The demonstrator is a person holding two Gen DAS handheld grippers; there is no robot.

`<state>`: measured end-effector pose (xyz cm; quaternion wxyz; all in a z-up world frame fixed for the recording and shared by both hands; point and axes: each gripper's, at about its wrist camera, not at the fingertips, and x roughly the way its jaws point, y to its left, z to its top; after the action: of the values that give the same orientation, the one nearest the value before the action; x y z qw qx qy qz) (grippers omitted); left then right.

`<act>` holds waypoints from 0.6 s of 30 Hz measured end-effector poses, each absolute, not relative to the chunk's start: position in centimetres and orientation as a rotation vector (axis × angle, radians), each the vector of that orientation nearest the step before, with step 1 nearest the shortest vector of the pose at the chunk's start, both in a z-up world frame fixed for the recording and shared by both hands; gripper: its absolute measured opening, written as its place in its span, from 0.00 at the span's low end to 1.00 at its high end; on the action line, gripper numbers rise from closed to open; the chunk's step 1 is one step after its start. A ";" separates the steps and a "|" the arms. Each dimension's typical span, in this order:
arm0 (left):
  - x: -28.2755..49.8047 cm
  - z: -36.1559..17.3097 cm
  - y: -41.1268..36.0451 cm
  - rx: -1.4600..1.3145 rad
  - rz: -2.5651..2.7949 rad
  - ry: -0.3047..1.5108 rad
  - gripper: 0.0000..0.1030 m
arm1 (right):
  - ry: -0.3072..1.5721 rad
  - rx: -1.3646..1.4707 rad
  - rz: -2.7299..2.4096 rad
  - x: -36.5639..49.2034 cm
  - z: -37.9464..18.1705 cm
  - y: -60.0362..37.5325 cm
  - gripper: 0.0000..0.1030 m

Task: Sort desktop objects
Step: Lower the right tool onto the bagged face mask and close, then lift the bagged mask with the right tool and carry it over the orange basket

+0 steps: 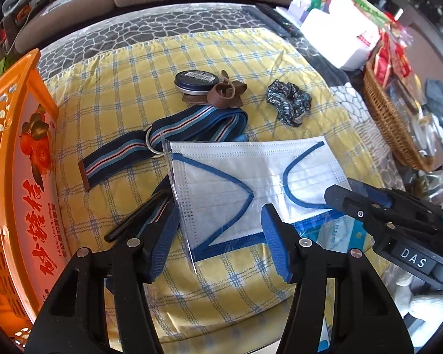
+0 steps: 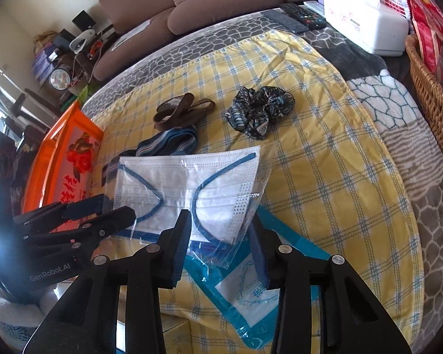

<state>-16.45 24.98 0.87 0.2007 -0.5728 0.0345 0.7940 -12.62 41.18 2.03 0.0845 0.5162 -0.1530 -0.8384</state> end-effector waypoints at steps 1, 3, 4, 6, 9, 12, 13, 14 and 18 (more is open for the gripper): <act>-16.5 0.8 24.8 -1.605 2.211 0.083 0.49 | -0.450 1.544 -2.507 -12.5 2.1 41.1 0.39; -16.3 0.6 24.3 -1.614 2.192 0.048 0.42 | -0.460 1.547 -2.503 -12.2 1.9 41.1 0.37; -16.2 0.6 24.1 -1.615 2.185 0.039 0.40 | -0.463 1.553 -2.501 -12.1 1.8 41.1 0.35; -16.0 0.6 24.0 -1.611 2.167 0.029 0.37 | -0.476 1.552 -2.495 -11.9 1.7 41.2 0.30; -15.9 0.9 23.8 -1.600 2.157 0.001 0.30 | -0.486 1.547 -2.484 -11.7 1.8 41.1 0.18; -15.7 1.4 23.9 -1.592 2.148 -0.014 0.18 | -0.494 1.546 -2.484 -11.5 2.0 40.9 0.17; -15.6 1.6 24.0 -1.585 2.149 -0.005 0.17 | -0.494 1.543 -2.485 -11.4 2.1 40.9 0.16; -15.5 1.8 24.1 -1.578 2.152 0.002 0.17 | -0.493 1.540 -2.489 -11.3 2.3 40.8 0.16; -15.1 3.0 24.0 -1.556 2.151 -0.023 0.17 | -0.477 1.522 -2.502 -10.9 3.5 40.5 0.16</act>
<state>-15.06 23.98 2.96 0.2408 -0.5688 -0.0084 0.7864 -10.93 40.53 3.52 0.0872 0.5109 -0.1601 -0.8401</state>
